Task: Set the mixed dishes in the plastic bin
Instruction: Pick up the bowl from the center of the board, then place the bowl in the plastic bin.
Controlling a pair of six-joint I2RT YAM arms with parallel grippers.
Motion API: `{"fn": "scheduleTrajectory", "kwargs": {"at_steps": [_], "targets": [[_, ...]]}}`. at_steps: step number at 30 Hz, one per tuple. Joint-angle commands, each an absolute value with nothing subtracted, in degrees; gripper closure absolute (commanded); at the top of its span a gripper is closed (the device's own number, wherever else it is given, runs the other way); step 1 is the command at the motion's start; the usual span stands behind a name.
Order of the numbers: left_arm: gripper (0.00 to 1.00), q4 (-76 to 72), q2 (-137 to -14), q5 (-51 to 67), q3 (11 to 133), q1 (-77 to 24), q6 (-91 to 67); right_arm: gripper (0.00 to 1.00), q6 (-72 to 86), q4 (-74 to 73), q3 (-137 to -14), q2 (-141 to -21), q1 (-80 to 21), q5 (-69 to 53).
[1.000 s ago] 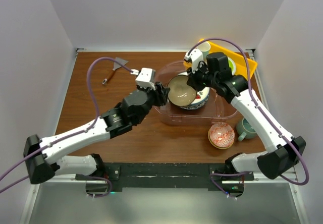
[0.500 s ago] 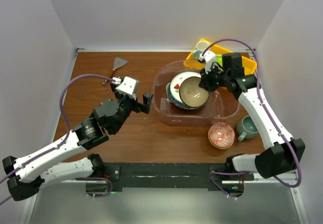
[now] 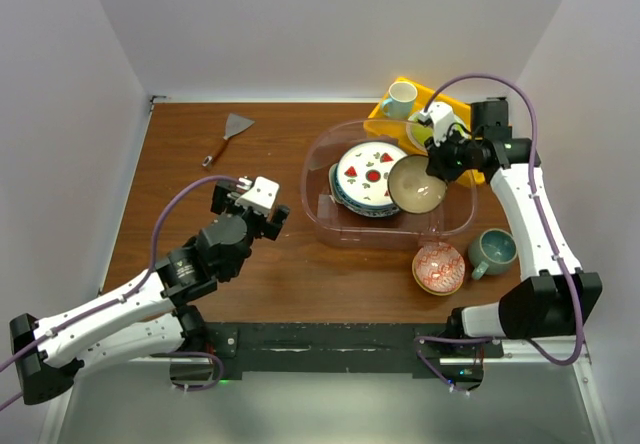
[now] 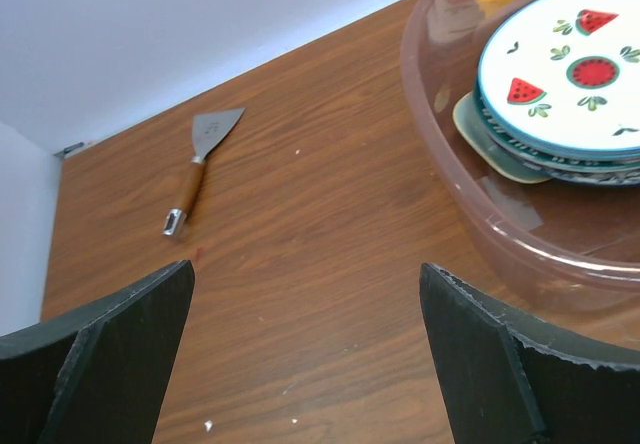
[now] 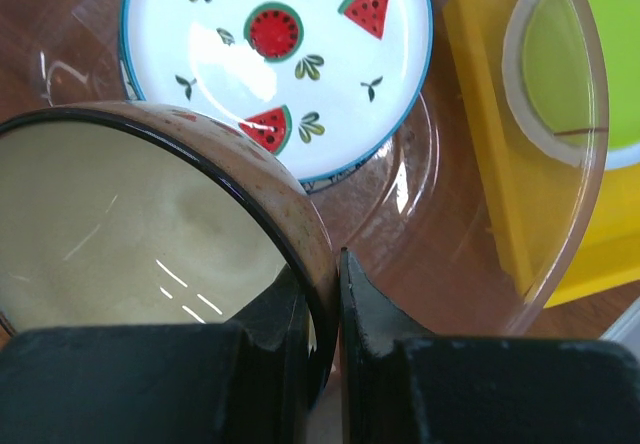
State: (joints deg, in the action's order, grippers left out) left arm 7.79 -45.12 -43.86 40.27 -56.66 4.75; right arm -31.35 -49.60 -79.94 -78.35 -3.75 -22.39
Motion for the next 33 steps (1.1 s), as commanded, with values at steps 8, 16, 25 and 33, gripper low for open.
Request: {"fn": "scheduleTrajectory", "kwargs": {"at_steps": [8,16,25,33], "targets": [[0.0,5.7,-44.7,-44.9,39.1,-56.4,7.0,1.0,-37.9,-54.7,-85.5,-80.9,-1.5,-23.1],[0.0,5.9,-44.5,-44.4,39.0,-56.3,7.0,1.0,-40.2,-56.8,-86.3,-82.4,-1.1,-21.9],[0.0,5.9,-44.6,-44.4,38.9,-56.3,7.0,1.0,-41.7,-58.4,-86.3,-84.7,-1.1,-22.1],[0.0,5.9,-44.6,-44.2,38.9,-56.2,7.0,0.98,-42.7,-59.3,-86.0,-86.4,-1.2,-23.0]]}}
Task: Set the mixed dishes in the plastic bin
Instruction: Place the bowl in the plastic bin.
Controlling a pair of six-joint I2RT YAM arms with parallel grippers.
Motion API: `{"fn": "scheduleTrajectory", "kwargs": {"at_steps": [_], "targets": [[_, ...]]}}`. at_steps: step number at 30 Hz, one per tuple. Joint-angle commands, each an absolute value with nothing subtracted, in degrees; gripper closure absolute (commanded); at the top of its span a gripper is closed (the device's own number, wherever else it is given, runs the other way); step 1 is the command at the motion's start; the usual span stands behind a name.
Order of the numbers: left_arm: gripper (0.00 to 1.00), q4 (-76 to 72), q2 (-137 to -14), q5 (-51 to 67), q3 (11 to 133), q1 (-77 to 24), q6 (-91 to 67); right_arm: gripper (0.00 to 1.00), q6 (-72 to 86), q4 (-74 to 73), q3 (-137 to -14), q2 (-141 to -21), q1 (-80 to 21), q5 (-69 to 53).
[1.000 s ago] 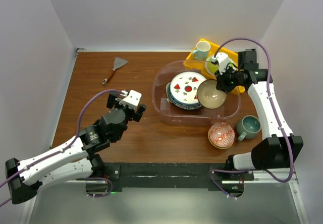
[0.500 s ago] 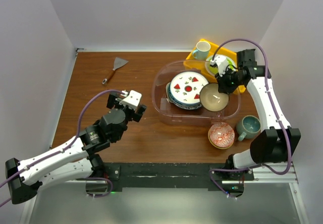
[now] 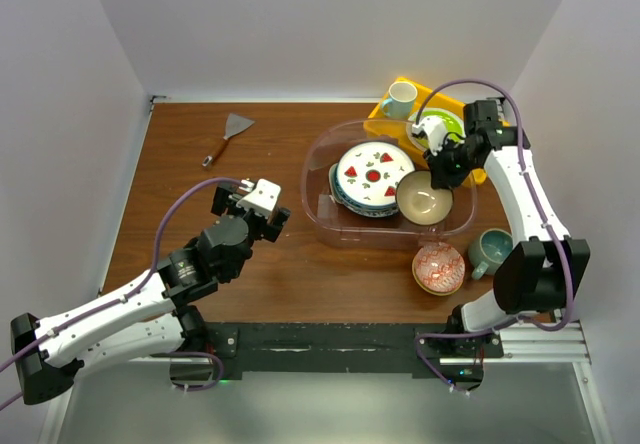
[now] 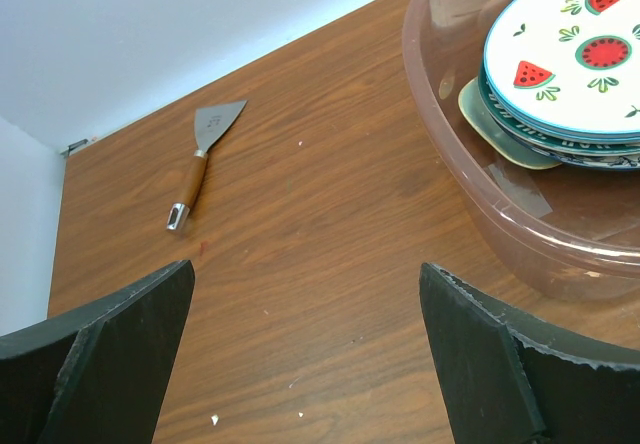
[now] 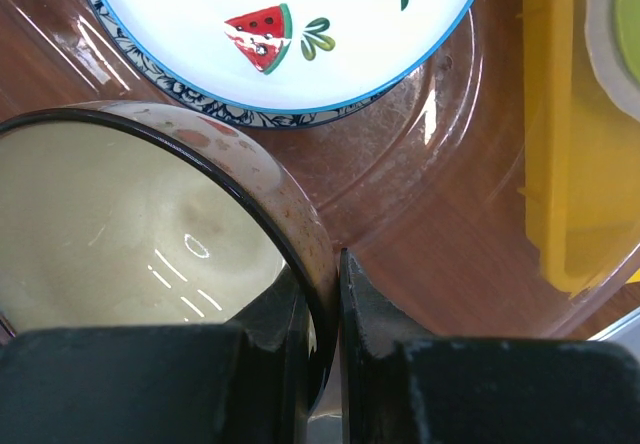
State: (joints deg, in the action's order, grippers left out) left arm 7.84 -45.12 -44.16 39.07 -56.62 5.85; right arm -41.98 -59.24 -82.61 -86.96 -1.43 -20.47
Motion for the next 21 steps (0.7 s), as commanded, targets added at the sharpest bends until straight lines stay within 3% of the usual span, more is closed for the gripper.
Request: {"fn": "scheduleTrajectory", "kwargs": {"at_steps": [1,21], "targets": [[0.0,6.0,-44.7,-44.1,38.9,-56.2,7.0,0.98,-43.0,-59.5,-85.9,-86.6,-1.1,-23.3],[0.0,6.2,-44.6,-44.1,38.9,-56.0,6.9,0.93,-45.4,-59.3,-82.7,-92.4,-1.2,-20.9]]}}
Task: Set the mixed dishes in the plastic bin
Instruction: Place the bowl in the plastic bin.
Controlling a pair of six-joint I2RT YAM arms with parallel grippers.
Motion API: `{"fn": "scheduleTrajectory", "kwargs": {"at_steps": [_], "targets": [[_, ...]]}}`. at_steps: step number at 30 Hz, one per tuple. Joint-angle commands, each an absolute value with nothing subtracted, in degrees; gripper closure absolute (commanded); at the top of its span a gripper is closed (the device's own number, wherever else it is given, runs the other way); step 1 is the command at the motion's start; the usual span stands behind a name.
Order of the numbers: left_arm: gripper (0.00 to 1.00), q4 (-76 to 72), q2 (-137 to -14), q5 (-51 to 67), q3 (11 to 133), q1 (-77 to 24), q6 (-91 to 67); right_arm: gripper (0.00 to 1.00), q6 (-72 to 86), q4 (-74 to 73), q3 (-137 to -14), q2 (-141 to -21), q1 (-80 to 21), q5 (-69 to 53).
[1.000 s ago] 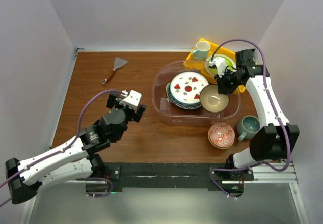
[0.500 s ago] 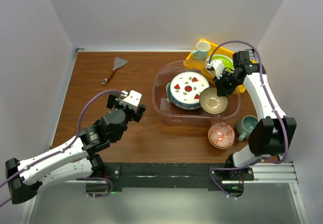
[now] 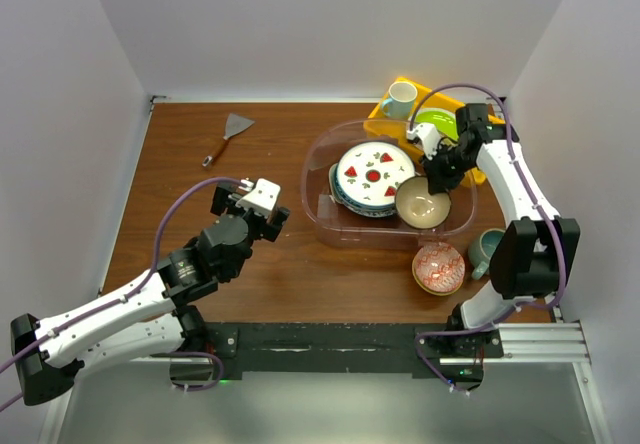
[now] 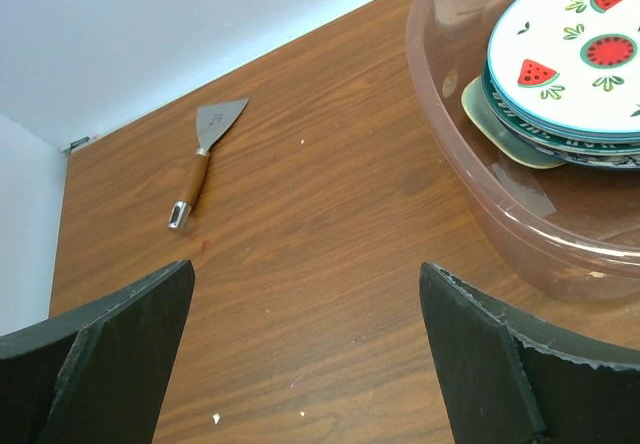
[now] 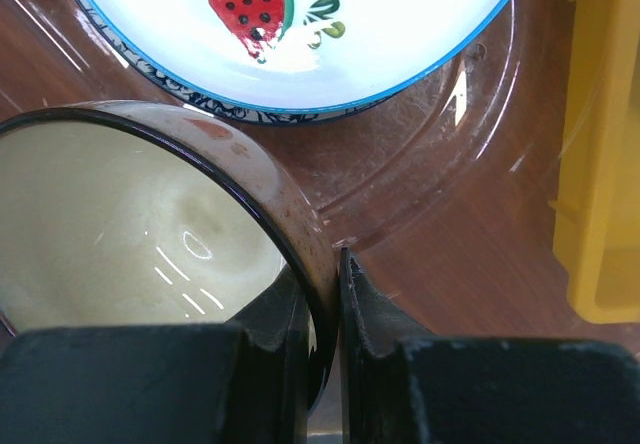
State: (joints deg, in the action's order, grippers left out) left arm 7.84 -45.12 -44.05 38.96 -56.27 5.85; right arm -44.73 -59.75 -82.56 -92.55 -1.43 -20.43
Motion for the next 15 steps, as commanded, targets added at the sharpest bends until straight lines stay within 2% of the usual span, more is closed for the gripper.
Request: {"fn": "scheduleTrajectory", "kwargs": {"at_steps": [1,15], "targets": [[0.0,6.1,-44.6,-44.1,38.9,-56.0,6.9,0.93,-45.5,-59.2,-82.5,-93.0,-1.2,-20.6],[0.0,6.1,-44.6,-44.0,38.8,-55.8,7.0,0.89,-46.1,-54.0,-80.2,-98.7,-1.2,-11.4]]}}
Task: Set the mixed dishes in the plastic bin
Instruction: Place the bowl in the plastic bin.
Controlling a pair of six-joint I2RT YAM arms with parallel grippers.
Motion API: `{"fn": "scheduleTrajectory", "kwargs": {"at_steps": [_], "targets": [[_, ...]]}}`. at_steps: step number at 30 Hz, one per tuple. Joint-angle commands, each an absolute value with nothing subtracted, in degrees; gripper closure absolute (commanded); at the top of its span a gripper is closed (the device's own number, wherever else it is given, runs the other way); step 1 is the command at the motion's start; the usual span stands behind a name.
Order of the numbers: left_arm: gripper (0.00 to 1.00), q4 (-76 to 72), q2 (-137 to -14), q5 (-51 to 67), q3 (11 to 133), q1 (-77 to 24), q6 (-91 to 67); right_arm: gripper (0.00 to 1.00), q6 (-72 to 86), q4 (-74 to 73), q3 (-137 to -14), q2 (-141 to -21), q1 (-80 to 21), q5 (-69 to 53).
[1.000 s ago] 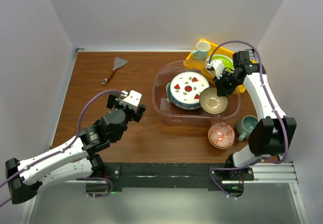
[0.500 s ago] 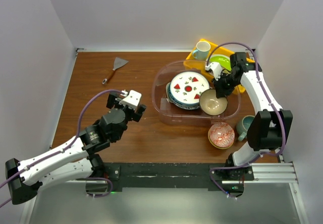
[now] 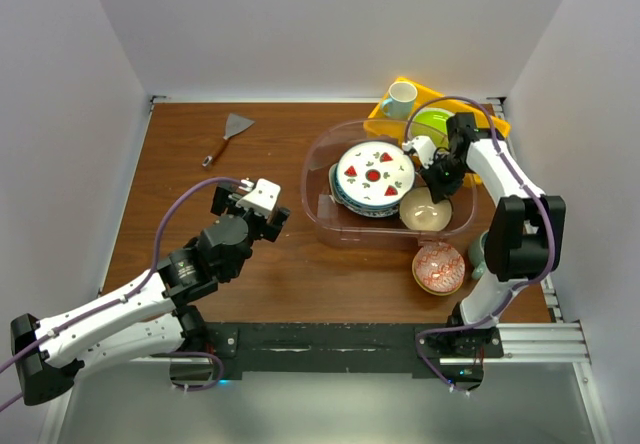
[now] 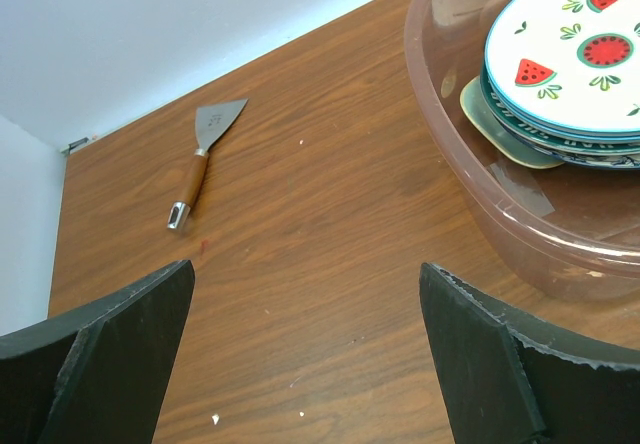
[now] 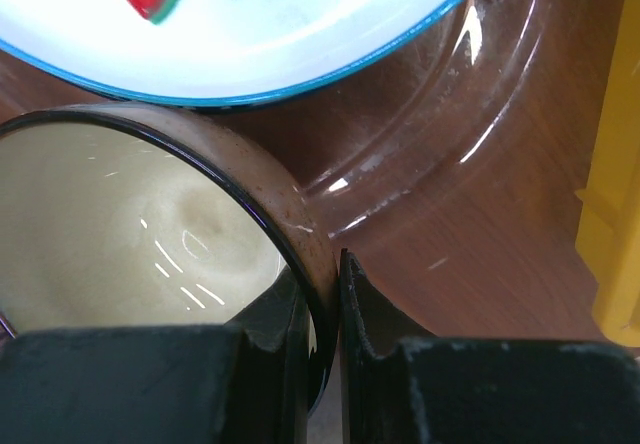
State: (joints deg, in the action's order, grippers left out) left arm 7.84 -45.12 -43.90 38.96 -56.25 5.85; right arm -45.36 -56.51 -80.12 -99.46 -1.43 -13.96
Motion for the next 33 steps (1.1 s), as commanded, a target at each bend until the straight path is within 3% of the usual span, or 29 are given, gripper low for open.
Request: {"fn": "scheduleTrajectory", "kwargs": {"at_steps": [1,18,33], "targets": [[0.0,6.1,-44.6,-43.9,38.8,-55.8,6.9,0.89,-46.2,-53.7,-80.0,-99.0,-1.2,-10.2],[0.0,6.1,-44.8,-43.9,38.8,-55.6,6.9,0.81,-46.8,-51.1,-79.1,-105.1,-1.2,-6.9],[0.0,6.1,-44.7,-43.8,38.8,-55.5,6.9,0.58,-46.7,-50.3,-78.2,-105.9,-1.2,-6.8]]}}
